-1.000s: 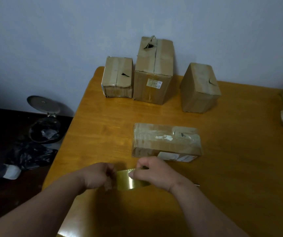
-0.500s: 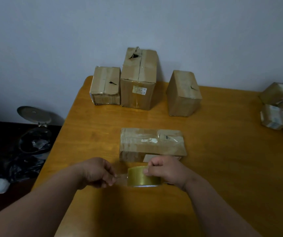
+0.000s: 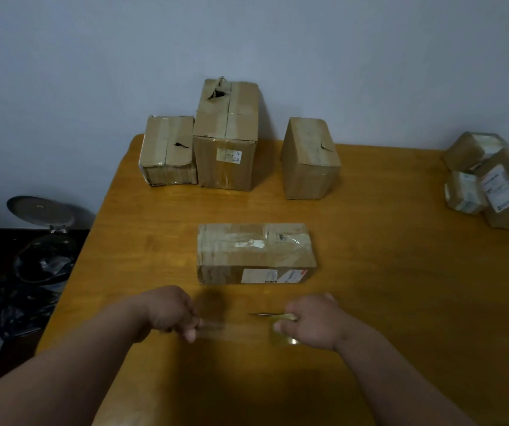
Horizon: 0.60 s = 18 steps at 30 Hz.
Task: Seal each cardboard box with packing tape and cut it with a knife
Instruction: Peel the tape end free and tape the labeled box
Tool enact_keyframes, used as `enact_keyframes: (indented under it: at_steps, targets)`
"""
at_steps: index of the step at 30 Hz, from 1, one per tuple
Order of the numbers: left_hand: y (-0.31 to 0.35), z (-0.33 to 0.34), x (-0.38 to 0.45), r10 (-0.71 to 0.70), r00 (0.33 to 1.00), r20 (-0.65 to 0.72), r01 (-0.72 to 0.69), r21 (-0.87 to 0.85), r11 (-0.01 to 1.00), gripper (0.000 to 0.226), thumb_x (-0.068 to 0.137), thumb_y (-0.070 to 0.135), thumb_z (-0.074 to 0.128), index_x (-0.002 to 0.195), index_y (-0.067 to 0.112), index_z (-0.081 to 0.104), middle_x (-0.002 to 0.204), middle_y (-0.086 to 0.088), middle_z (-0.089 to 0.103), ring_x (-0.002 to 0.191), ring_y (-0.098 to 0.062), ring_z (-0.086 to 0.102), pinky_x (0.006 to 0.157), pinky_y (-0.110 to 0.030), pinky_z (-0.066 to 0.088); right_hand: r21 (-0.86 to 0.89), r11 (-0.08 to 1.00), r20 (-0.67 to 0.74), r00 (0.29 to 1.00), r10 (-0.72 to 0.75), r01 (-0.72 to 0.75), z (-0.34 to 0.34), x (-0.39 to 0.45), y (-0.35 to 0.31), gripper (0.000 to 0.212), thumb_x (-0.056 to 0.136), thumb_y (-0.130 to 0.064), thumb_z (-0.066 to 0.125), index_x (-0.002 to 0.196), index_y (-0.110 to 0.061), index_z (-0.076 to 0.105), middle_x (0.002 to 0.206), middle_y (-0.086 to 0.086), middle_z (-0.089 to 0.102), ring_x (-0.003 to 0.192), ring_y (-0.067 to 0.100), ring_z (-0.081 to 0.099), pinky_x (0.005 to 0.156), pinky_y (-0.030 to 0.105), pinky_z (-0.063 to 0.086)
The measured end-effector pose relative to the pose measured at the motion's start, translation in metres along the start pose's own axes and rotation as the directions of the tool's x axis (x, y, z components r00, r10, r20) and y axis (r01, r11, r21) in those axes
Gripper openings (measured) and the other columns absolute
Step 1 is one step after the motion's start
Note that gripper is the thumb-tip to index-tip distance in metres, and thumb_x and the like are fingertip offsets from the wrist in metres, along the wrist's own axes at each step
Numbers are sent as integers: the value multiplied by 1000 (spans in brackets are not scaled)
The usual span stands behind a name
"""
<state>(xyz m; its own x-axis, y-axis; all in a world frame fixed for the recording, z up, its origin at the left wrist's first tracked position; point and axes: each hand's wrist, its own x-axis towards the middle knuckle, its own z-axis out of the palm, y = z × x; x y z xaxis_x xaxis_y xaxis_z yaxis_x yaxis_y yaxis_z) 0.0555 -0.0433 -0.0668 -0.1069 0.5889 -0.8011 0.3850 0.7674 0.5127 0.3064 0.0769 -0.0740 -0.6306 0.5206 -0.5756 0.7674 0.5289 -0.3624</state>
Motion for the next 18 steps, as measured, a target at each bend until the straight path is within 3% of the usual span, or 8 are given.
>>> enact_keyframes:
  at_steps: [2, 4, 7, 9, 11, 14, 18]
  targets:
    - [5, -6, -3, 20, 1000, -13, -21, -13, 1000, 18, 75, -2, 73, 66, 14, 73, 76, -8, 75, 60, -10, 61, 62, -26, 38, 83, 996, -38, 998, 41, -37, 5, -3, 13, 36, 91, -59, 49, 71, -29, 51, 81, -10, 54, 93, 18, 52, 96, 38, 31]
    - [13, -4, -4, 33, 999, -24, -32, 19, 999, 12, 79, 0, 70, 77, 11, 75, 76, -5, 75, 64, -9, 64, 64, -24, 40, 2, 999, -95, 994, 46, -46, 11, -1, 18, 39, 91, -61, 45, 68, -30, 44, 74, -11, 51, 86, 15, 52, 90, 37, 29]
    - [26, 3, -1, 66, 993, -101, -65, 14, 998, 14, 82, -2, 65, 83, 9, 73, 70, -5, 73, 54, -2, 62, 50, -12, 42, -164, 971, -303, 946, 115, -171, 8, 5, 18, 41, 91, -63, 39, 70, -29, 46, 69, -10, 52, 75, 14, 52, 87, 40, 26]
    - [31, 5, 1, 106, 979, -172, -105, 10, 994, 15, 84, -2, 63, 82, 11, 72, 76, -7, 75, 52, 3, 61, 48, -7, 42, -183, 952, -381, 910, 161, -245, 2, 6, 20, 42, 90, -64, 38, 74, -28, 49, 66, -10, 49, 73, 16, 51, 86, 41, 25]
    - [33, 5, 1, 133, 967, -215, -136, 0, 991, 14, 87, 1, 63, 82, 10, 73, 75, -7, 75, 55, 2, 63, 51, -8, 43, -154, 958, -383, 908, 168, -243, -3, 6, 24, 40, 90, -64, 40, 86, -28, 57, 75, -10, 55, 84, 17, 56, 89, 42, 26]
    - [36, -2, -3, 170, 959, -228, -184, -38, 982, 11, 88, 3, 64, 81, 6, 72, 67, -6, 73, 51, -3, 59, 49, -12, 43, -115, 973, -398, 907, 139, -200, -14, 4, 27, 47, 91, -62, 42, 112, -25, 63, 107, -5, 66, 105, 19, 58, 89, 40, 25]
    - [46, -13, -6, 182, 957, -227, -208, -98, 973, 7, 89, 7, 65, 90, 8, 72, 68, -2, 73, 46, -2, 51, 45, -17, 37, -119, 972, -461, 878, 127, -203, -40, 3, 29, 48, 93, -61, 41, 117, -25, 63, 110, -4, 68, 107, 19, 59, 88, 39, 27]
